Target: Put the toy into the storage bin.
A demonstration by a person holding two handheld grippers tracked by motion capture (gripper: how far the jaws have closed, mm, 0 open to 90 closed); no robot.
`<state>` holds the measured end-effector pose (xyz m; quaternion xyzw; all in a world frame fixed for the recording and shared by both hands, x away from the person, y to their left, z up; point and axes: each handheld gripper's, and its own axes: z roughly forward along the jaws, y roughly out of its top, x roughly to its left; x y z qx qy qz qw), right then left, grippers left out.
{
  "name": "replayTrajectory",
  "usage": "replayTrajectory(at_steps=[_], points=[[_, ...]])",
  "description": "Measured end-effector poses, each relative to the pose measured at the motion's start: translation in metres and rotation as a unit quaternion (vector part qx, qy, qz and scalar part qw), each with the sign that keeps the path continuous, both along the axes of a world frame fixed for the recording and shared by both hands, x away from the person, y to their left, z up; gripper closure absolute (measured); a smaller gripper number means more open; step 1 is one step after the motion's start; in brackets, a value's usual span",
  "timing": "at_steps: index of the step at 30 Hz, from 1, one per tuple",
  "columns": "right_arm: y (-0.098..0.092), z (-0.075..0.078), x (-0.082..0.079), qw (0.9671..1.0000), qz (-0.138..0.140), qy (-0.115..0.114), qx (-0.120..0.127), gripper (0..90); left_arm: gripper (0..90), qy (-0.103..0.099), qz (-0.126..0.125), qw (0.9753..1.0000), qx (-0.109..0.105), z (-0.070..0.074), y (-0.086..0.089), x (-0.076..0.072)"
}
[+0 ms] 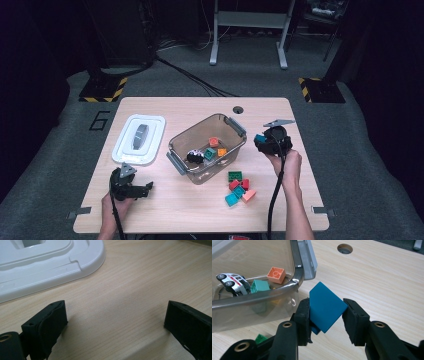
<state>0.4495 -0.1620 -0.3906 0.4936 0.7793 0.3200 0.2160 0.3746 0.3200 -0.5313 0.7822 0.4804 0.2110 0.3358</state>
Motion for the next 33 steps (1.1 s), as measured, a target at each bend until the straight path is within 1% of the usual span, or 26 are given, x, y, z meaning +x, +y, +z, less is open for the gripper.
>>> replayTrajectory(at_steps=[4,12,14,16,18,22,23,24,25,28,29,33], points=[[0.003,0.007,0.002,1.0000,0.000,-0.004,0.001,59.3,4.2,0.000,0.002,1.0000,-0.001,0.000,0.000,0.000],[0.014,0.018,0.006,0.9998,0.017,-0.015,0.002,59.3,4.2,0.000,0.002,1.0000,0.000,0.000,0.000,0.000],[0.018,0.020,0.007,0.9997,0.019,-0.014,0.003,59.3,4.2,0.000,0.002,1.0000,-0.001,0.000,0.000,0.000],[0.022,0.022,0.009,0.9995,0.025,-0.019,0.002,59.3,4.2,0.000,0.002,1.0000,-0.001,0.000,0.000,0.000],[0.028,0.024,0.010,0.9994,0.030,-0.016,0.001,59.3,4.2,0.000,0.002,1.0000,0.000,0.000,0.000,0.000],[0.041,0.027,0.013,0.9987,0.046,-0.020,-0.007,59.3,4.2,0.000,0.002,1.0000,0.000,0.000,0.000,0.000],[0.044,0.027,0.013,0.9986,0.049,-0.017,-0.008,59.3,4.2,0.000,0.002,1.0000,0.000,0.000,0.000,0.000],[0.047,0.027,0.015,0.9982,0.056,-0.018,-0.011,59.3,4.2,0.000,0.002,1.0000,-0.001,0.000,0.000,0.000],[0.050,0.026,0.015,0.9983,0.055,-0.015,-0.011,59.3,4.2,0.000,0.000,1.0000,0.000,0.000,0.000,0.000],[0.058,0.023,0.018,0.9975,0.067,-0.013,-0.019,59.3,4.2,0.000,0.002,1.0000,0.001,0.000,0.000,0.000],[0.060,0.022,0.018,0.9975,0.068,-0.007,-0.019,59.3,4.2,0.000,0.000,1.0000,0.000,0.000,0.000,0.000],[0.067,0.017,0.019,0.9968,0.076,0.001,-0.027,59.2,4.2,0.000,0.000,1.0000,0.000,0.000,0.000,0.000]])
